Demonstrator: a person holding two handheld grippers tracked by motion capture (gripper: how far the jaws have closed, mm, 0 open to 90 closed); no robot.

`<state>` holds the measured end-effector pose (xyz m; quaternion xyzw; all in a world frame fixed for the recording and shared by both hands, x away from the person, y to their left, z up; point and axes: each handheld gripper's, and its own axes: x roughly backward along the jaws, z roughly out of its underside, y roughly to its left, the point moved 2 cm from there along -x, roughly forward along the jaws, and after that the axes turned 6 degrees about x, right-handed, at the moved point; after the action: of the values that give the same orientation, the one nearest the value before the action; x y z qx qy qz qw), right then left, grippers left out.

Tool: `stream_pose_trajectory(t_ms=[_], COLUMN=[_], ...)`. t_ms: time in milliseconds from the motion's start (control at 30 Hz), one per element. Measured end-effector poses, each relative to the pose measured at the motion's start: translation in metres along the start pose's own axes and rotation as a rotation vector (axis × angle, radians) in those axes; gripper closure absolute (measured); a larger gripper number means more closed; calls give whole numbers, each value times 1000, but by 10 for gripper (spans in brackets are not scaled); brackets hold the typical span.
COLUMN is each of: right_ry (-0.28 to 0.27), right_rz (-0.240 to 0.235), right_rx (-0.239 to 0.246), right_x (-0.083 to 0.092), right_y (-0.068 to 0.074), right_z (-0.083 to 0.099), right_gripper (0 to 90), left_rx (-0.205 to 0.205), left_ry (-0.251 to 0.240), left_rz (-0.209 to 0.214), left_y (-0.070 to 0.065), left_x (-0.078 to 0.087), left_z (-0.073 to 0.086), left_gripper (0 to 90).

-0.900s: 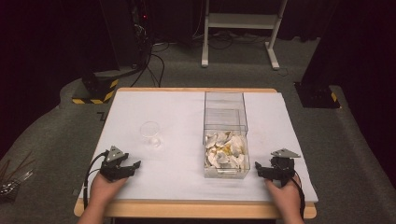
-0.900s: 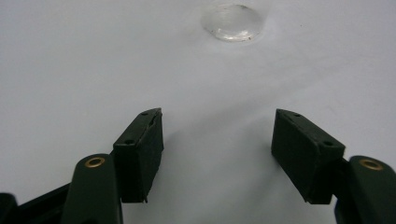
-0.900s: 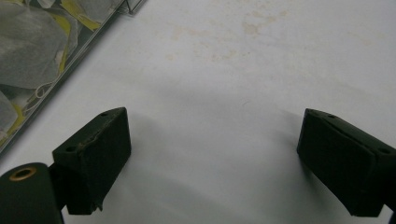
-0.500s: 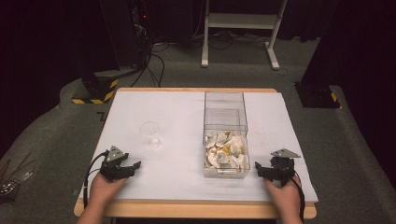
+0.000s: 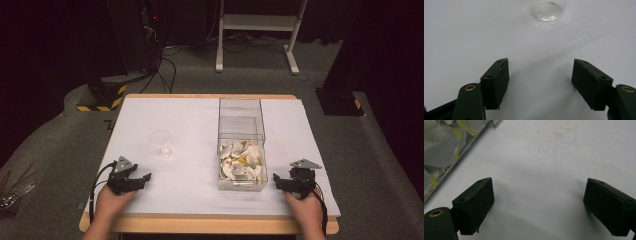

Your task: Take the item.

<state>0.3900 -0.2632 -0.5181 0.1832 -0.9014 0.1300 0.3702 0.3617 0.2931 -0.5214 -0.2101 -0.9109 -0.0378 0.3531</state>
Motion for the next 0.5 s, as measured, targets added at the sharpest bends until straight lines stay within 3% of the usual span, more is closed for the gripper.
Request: stream_pose_trajectory(t_ms=[300,500], right_ry=[-4,-5], right_rz=[-2,-3], right_rx=[-4,-3], right_x=[0,0], right_y=[0,0], right_z=[0,0], right_gripper=[95,94], left_rx=[-15,1], left_ry=[12,-1], left_rz=[-1,0], left_y=[-1,0], left_x=[1,3], left_z=[0,-1], left_gripper=[269,257])
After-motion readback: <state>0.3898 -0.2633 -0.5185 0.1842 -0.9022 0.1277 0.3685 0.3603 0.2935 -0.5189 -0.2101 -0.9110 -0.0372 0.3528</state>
